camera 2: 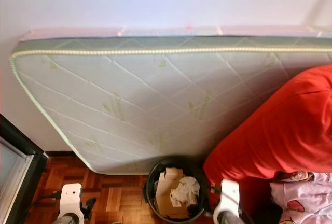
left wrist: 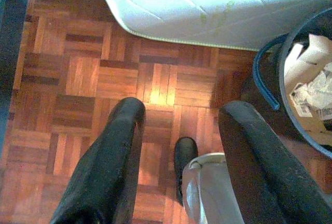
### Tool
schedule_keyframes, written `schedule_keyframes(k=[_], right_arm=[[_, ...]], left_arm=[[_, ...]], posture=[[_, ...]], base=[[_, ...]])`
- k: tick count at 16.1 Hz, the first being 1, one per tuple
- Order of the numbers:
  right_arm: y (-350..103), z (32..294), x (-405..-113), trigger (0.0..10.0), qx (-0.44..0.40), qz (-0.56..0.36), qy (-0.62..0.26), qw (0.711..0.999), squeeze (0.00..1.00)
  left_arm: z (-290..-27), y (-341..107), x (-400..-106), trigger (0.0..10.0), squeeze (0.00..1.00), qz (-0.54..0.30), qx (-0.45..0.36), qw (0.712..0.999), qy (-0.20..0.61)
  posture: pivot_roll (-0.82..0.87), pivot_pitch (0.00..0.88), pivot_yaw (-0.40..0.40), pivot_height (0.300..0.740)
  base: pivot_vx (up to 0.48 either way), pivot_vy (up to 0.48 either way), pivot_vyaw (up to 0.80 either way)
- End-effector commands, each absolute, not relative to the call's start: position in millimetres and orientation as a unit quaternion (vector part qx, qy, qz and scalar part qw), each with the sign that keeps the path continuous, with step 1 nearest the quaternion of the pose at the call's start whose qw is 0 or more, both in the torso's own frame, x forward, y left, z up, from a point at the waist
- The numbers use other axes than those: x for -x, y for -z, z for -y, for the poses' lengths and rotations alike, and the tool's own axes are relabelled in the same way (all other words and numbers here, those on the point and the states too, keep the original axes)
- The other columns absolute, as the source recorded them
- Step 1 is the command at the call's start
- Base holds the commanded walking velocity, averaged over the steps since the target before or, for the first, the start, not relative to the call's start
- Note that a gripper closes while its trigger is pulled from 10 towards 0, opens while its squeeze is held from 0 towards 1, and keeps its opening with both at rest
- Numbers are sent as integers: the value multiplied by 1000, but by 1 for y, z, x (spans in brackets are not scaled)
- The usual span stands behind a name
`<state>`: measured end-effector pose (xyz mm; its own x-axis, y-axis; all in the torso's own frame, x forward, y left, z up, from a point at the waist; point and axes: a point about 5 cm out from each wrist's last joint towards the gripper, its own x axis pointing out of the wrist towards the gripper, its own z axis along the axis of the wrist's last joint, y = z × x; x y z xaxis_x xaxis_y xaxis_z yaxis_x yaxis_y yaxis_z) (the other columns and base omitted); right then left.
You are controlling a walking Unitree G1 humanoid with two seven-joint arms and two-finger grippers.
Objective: Clean up the room
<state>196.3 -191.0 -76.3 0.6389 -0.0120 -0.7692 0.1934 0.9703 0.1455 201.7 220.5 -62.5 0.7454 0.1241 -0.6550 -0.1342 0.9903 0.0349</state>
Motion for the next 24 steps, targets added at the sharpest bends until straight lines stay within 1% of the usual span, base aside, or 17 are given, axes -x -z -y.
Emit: schedule_keyframes(k=[1,5,8,10,12,17,24], right_arm=[[80,191,-189,10000,-108,-435,59,892,0],[84,193,-180,10000,-119,-443,67,886,0],[84,202,-177,10000,-119,-444,74,885,0],[85,200,-176,10000,-119,-446,72,884,0],[87,197,-173,10000,-115,-452,65,882,0],[87,201,-171,10000,-116,-456,71,880,0],[88,201,-171,10000,-115,-457,72,879,0]], left_arm=[[-219,69,-193,10000,0,-372,7,926,-67],[-218,73,-186,10000,0,-384,9,921,-67],[-215,75,-184,10000,0,-387,16,919,-66],[-213,76,-183,10000,0,-391,19,918,-65],[-212,78,-179,10000,0,-399,20,914,-65],[-213,80,-175,10000,0,-408,21,910,-67],[-211,81,-173,10000,0,-411,20,909,-65]], posture=[[141,74,-55,720],[123,55,-46,720],[117,54,-49,720],[117,55,-49,720],[124,85,-55,720],[110,103,-53,720],[115,119,-54,720]], base=[[0,0,0],[0,0,0],[0,0,0],[0,0,0],[0,0,0],[0,0,0],[-250,0,0]])
